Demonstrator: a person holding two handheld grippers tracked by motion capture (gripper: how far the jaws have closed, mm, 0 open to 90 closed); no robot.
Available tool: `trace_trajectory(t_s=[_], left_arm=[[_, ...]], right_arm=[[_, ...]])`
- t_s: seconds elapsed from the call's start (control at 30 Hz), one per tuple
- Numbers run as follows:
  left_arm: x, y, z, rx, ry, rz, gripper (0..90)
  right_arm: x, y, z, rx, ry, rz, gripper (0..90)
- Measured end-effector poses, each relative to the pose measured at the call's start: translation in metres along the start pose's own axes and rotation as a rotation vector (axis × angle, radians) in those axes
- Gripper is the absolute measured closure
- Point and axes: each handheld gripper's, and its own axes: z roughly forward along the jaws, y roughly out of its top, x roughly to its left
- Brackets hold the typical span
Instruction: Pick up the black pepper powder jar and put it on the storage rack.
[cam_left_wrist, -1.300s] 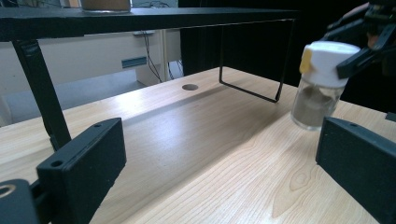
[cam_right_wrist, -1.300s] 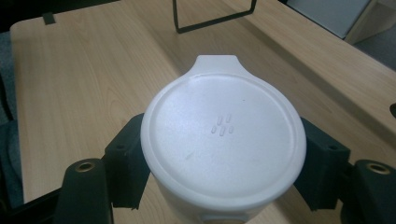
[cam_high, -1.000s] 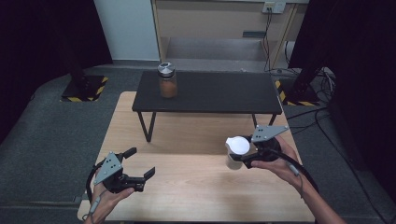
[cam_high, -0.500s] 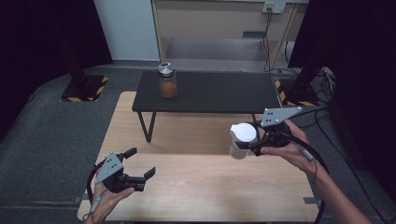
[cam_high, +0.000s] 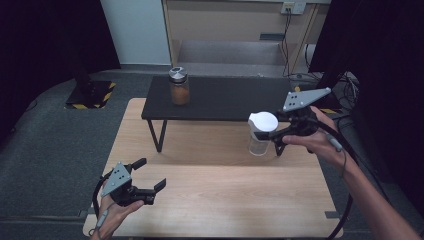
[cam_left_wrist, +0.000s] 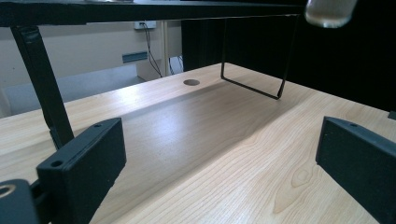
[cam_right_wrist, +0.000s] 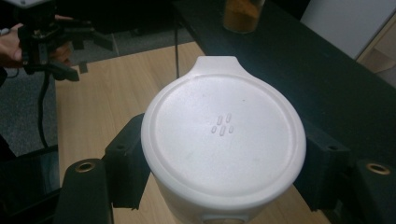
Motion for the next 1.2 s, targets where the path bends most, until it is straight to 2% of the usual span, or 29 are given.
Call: trace_trajectory(t_s=[0.27,0.57,0.67,0.83,1.03,1.2], left_arm=[[0.001,0.000,0.000,0.001,-0.003,-0.001,0.4],[0.001,0.000,0.000,0.001,-0.004,-0.002,0.4],[0.001,0.000,0.000,-0.002,-0.003,-0.002,0.4],[0.001,0.000,-0.001,-0.001,-0.003,-0.001,0.4],[0.001,0.000,-0.001,0.000,-0.007,0.001,0.5],[0.001,0.000,-0.001,0.002,-0.007,0.002,0.5]], right_arm=[[-0.023,0.028,-0.007,-0.016,-0.053,0.059,31.1],[-0.048,0.055,0.003,0.005,-0.110,0.107,31.1],[-0.055,0.062,0.005,0.005,-0.145,0.120,31.1],[-0.064,0.065,0.009,-0.006,-0.206,0.154,31.1],[-0.072,0.065,0.017,0.007,-0.285,0.200,31.1],[-0.080,0.061,0.026,0.024,-0.320,0.229,31.1]])
